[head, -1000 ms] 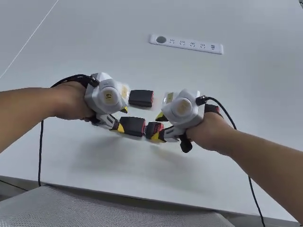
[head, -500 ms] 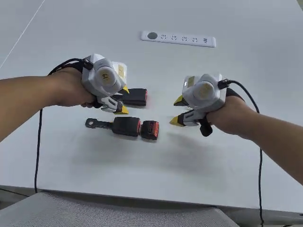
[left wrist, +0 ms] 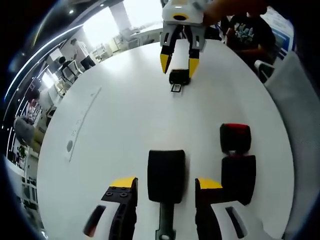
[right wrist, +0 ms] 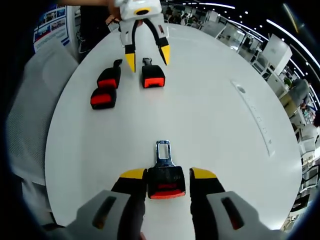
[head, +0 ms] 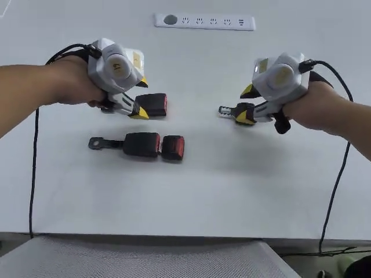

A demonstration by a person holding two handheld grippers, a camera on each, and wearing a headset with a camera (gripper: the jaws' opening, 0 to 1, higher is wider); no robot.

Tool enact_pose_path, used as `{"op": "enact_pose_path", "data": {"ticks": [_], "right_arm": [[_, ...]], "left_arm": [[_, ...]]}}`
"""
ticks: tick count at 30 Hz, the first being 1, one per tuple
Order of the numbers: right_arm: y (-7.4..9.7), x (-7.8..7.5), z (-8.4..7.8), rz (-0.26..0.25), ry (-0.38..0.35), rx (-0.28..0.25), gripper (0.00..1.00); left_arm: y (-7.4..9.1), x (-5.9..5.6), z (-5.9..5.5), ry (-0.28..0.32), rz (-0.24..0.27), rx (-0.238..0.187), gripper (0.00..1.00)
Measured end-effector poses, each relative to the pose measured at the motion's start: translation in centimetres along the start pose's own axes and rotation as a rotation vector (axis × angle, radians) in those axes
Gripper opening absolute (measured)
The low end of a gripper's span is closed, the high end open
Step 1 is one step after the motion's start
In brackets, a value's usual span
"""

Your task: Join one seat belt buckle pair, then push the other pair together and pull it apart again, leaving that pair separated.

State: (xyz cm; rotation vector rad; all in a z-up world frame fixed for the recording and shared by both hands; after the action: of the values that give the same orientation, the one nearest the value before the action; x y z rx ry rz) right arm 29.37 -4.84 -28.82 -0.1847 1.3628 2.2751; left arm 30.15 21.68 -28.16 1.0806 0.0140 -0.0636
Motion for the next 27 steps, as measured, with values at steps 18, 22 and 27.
{"op": "enact_pose_path", "data": {"ticks": [18,22,27], "right_arm": [[-0.6,0.2,-1.4,0.093,0.005,0.048,0.34],[-0.8,0.1,-1.4,0.124,0.042,0.053,0.33],[-1.0,0.0,-1.4,0.142,0.049,0.059,0.33]], "left_arm": [[-1.0,0.5,0.0,-0.011,-0.065,0.028,0.33],[-1.4,1.0,-0.2,-0.043,-0.067,0.046,0.33],[-1.9,1.7,-0.7,-0.054,-0.074,0.058,0.33]]}}
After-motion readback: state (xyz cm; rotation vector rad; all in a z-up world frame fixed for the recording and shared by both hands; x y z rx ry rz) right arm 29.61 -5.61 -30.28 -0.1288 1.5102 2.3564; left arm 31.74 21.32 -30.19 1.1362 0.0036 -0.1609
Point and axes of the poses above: the centre of the closed fingertips' face, and the gripper's own axes: y roughly backward along the fingers, x roughly to its left, z roughly out of its top, the point moved 7 cm from there along y, roughly backward along the fingers, and after that the axes turned 14 degrees about -z, right-handed, at the moved point
